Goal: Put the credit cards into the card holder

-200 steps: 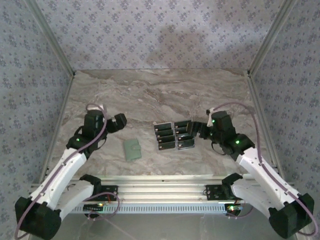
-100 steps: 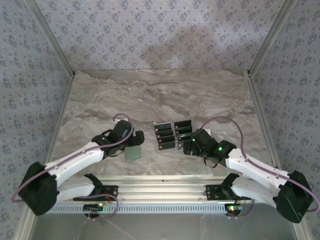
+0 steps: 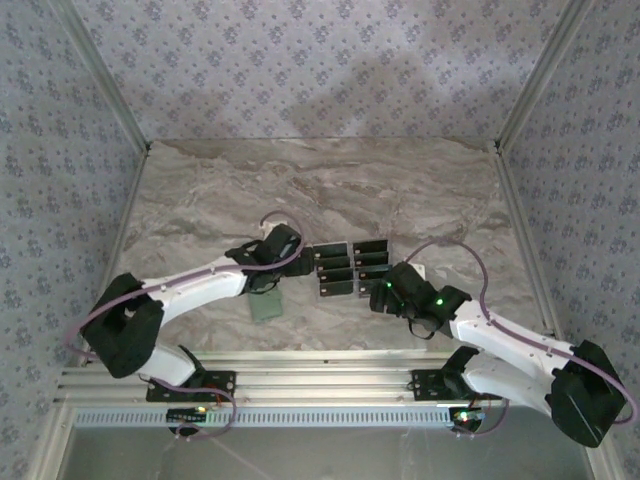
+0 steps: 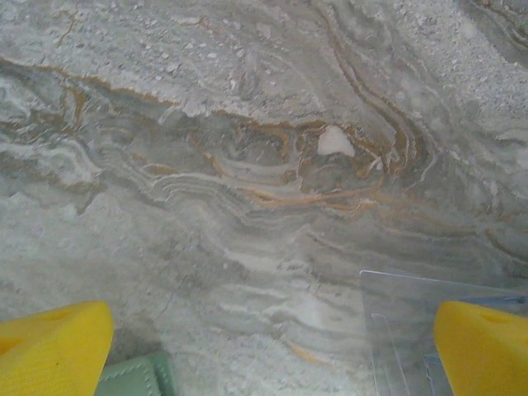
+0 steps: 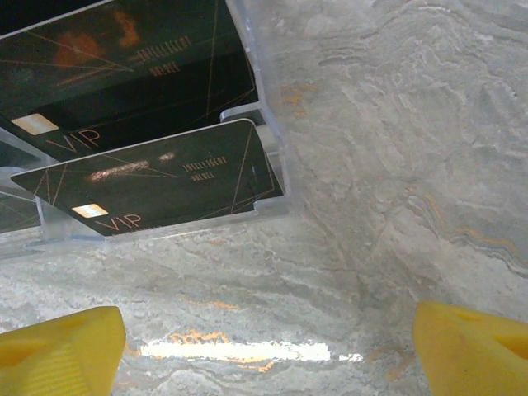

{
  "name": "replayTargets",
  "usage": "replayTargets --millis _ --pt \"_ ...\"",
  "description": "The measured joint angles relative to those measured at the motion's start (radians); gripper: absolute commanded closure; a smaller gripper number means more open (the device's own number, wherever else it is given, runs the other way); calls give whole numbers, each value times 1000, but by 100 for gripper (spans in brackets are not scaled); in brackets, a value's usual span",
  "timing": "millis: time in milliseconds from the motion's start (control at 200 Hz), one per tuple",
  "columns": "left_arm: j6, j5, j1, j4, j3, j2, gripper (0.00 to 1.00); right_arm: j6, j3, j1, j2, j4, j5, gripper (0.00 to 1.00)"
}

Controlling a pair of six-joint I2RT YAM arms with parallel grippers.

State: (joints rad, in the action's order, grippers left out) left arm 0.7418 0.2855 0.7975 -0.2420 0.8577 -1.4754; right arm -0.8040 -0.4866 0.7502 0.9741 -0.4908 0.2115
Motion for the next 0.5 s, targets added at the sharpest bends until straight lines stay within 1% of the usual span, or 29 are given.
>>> replayTargets --millis 185,345,500 --pt "-19 -1 2 31 82 -94 0 -13 20 -26 -37 2 4 8" --pt "-45 -8 2 71 157 -183 0 -21 37 -70 -78 1 10 7" --pt "-75 -14 2 93 255 -280 0 -24 39 -97 -112 -5 10 7"
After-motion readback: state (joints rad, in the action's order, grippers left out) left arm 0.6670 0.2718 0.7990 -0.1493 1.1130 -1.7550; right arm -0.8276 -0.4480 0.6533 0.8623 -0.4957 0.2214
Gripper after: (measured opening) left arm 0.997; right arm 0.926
